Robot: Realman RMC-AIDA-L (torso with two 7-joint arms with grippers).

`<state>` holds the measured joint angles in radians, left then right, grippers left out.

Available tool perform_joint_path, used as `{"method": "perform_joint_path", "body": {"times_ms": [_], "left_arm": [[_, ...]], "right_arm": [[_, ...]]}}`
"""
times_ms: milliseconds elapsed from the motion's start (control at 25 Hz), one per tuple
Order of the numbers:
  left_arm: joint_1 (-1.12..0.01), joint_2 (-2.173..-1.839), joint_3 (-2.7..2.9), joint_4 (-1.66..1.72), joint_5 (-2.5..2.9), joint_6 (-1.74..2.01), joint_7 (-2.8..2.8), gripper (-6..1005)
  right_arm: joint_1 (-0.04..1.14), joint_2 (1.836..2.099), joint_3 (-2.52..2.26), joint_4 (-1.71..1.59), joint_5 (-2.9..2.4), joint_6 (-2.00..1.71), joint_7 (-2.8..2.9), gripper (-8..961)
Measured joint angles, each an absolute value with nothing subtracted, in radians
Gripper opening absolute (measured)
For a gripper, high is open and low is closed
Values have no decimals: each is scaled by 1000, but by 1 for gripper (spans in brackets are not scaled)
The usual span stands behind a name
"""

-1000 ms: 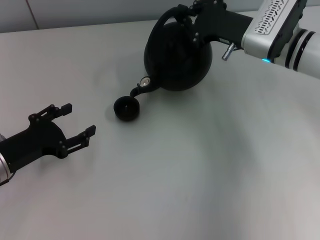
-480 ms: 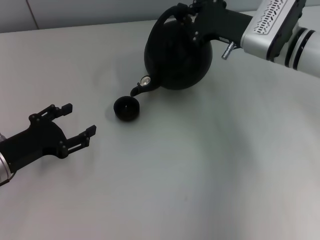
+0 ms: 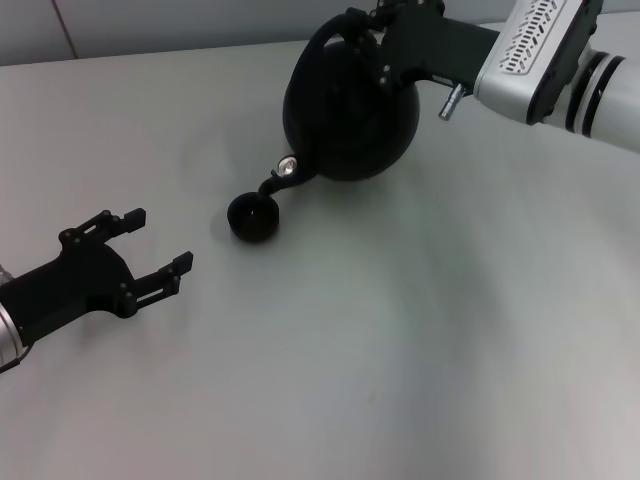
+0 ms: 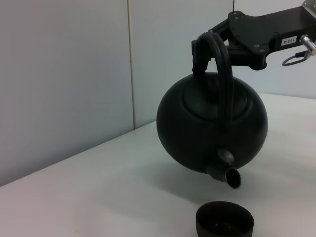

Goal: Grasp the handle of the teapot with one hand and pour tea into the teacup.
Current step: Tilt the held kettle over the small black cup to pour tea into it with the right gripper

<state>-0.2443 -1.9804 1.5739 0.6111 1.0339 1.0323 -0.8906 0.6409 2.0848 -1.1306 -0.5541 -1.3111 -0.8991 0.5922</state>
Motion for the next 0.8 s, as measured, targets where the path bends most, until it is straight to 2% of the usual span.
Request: {"method": "perform_joint_path", "body": {"times_ms": [800], "left_arm": [[-253, -1986, 1564, 609, 1059, 1032, -893, 814]], "right_arm": [[636, 2087, -1191, -593, -1328, -851, 582, 90]]}}
